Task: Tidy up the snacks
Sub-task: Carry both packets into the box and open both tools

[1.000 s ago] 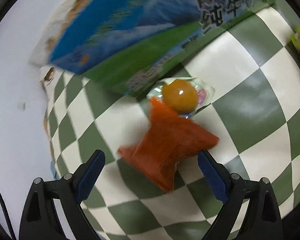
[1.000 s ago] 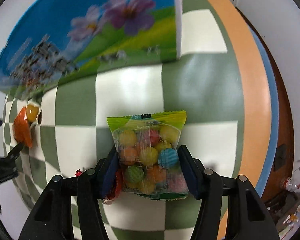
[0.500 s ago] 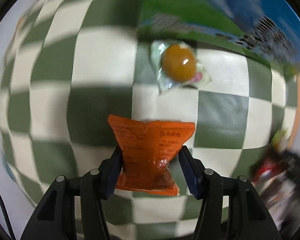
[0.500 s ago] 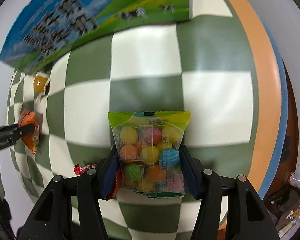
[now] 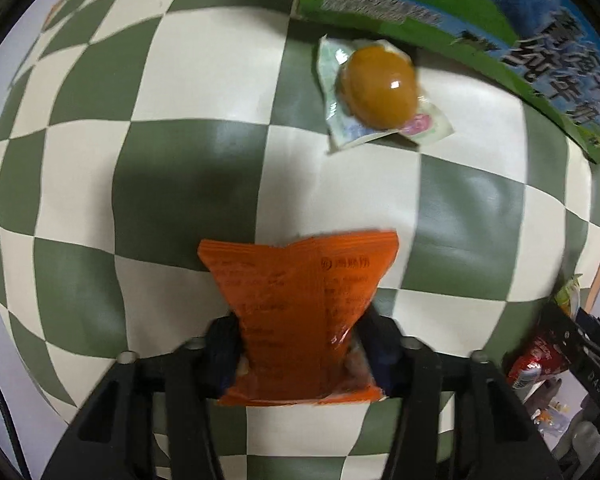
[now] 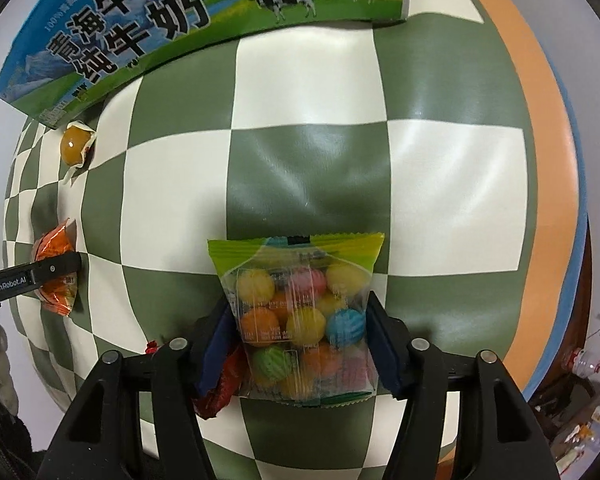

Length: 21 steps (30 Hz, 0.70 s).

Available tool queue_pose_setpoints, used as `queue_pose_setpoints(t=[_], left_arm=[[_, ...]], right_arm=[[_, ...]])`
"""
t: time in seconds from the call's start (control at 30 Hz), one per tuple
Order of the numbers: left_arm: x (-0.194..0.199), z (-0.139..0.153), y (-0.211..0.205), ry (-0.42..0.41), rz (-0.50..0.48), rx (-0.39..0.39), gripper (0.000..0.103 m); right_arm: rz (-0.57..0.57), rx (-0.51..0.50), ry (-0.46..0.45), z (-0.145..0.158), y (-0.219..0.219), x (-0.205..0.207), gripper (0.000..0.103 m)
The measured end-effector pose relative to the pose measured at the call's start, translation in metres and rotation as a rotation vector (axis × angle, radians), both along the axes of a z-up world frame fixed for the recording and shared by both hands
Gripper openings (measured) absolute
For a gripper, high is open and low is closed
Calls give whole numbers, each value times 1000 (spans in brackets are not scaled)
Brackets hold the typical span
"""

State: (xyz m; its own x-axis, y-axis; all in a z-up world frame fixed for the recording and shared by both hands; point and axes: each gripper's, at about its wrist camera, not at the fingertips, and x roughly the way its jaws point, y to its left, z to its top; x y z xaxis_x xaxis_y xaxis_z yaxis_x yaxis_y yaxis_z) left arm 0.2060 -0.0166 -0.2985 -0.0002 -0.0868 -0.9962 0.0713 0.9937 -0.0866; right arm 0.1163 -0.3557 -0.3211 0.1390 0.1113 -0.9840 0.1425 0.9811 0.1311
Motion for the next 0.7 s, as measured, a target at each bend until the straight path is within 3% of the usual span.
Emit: queue_pose_setpoints(t=[0.17,0.37,0.57,0.7], left_arm=[[-9,32,-15,-67,-32,-15,43],[-5,99,-44,-151,-65,-141,43],[39,175,-70,-244,-101,-252,43],[85,207,-80,-335,-117,-205,43]], right_arm=[[-37,29,-37,20,-8,3,55],[-69,90,-127,63,-19,12,55],[-41,146,-266,139,-20,45,55],[-8,143,-351,183,-18,76,55]])
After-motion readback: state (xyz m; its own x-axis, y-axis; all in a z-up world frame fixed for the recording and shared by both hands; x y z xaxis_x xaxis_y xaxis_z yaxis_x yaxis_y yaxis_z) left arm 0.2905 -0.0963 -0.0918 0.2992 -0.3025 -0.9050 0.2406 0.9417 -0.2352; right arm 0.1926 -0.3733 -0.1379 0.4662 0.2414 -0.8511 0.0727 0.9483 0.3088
